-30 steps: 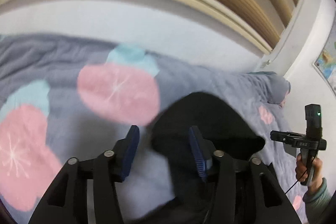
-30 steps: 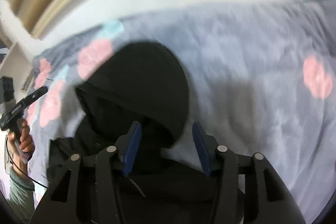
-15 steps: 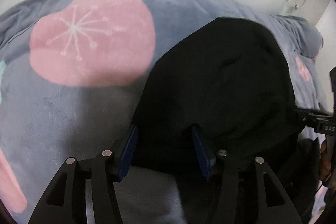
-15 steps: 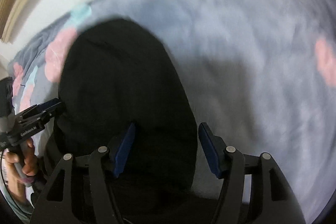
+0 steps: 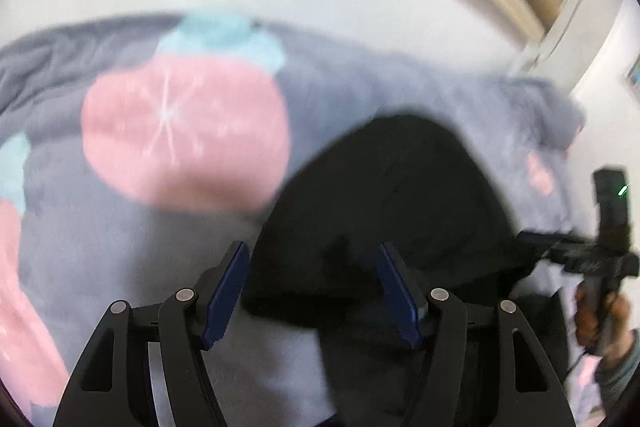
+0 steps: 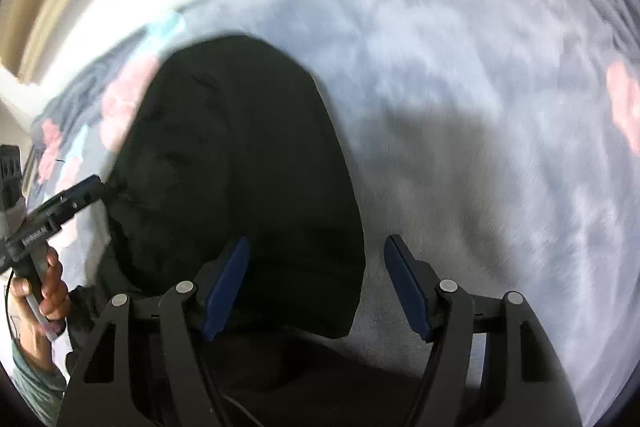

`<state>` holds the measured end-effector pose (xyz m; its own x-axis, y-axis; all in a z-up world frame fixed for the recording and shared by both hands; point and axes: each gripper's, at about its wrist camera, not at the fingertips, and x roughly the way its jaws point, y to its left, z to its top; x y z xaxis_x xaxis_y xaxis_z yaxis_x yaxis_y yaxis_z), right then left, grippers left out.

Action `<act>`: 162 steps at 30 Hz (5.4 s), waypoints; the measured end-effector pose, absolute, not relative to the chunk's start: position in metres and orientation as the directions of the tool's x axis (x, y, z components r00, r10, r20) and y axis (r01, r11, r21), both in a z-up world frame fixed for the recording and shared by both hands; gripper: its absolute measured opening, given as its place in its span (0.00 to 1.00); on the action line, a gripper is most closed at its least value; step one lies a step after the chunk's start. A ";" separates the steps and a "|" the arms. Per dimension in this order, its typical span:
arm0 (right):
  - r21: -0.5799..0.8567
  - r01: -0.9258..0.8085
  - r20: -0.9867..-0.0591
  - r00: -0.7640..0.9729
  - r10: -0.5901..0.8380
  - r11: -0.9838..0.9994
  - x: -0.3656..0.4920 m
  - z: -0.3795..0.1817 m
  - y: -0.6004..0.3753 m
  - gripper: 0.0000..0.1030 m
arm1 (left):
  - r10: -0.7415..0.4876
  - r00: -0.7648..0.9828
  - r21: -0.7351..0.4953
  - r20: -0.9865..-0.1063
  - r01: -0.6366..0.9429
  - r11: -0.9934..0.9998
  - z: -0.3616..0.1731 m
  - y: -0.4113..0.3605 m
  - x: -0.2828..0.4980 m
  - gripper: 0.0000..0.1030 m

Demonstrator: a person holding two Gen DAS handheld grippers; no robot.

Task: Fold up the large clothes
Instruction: 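Grasp the hood with the left gripper while the right gripper grasps it too, then lift the hood with both grippers and fold it down over the jacket body, then release the hood and open both grippers above the folded jacket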

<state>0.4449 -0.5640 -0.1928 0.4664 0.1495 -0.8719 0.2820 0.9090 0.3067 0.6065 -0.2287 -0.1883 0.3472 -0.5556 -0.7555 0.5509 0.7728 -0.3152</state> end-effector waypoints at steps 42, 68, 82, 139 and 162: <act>-0.067 -0.066 -0.728 0.686 -0.003 0.996 0.226 -0.037 -0.415 0.16 | -0.701 0.266 -0.350 -0.662 0.717 0.603 -0.061 -0.129 0.326 0.14; 0.282 0.051 -0.820 0.531 0.213 0.958 0.230 -0.037 -0.405 0.38 | -0.632 0.189 -0.439 -0.751 0.573 0.693 -0.097 -0.163 0.322 0.15; 0.310 0.140 -0.924 0.276 0.263 0.940 0.176 -0.218 -0.372 0.33 | -0.572 -0.026 -0.539 -0.820 0.372 0.755 -0.263 -0.151 0.273 0.18; 0.373 0.305 -0.921 0.239 0.309 0.876 0.113 -0.168 -0.375 0.54 | -0.424 0.142 -0.310 -0.894 0.489 0.816 -0.191 -0.123 0.232 0.40; 0.383 0.410 -0.910 0.321 0.262 0.828 -0.118 -0.092 -0.414 0.56 | -0.356 0.300 -0.276 -0.885 0.276 0.921 -0.111 0.013 0.053 0.40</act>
